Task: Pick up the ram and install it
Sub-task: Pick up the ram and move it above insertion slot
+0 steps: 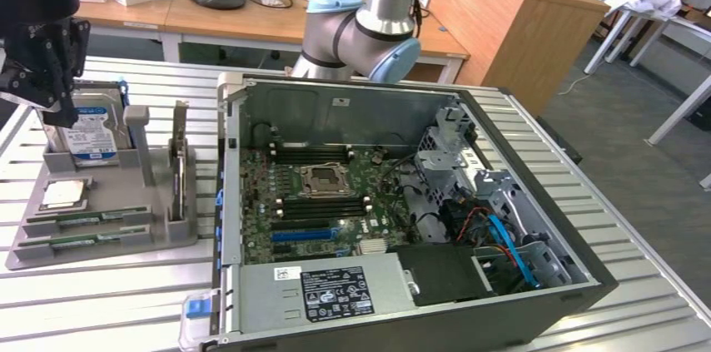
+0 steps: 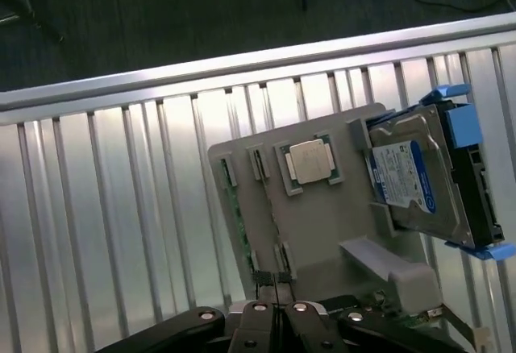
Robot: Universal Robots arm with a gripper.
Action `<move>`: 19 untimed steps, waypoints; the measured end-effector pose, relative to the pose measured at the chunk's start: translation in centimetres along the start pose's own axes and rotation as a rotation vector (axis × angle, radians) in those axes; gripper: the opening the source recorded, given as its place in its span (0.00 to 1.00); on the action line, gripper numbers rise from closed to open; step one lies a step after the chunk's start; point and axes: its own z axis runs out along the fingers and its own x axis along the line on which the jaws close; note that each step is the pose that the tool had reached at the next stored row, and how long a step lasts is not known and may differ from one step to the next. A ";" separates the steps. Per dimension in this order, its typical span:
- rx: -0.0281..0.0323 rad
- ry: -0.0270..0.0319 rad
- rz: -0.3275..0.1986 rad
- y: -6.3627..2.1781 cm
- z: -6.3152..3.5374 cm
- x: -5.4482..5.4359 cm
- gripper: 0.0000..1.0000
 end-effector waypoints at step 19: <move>-0.0038 0.0093 -0.206 -0.01 0.10 0.0 0.10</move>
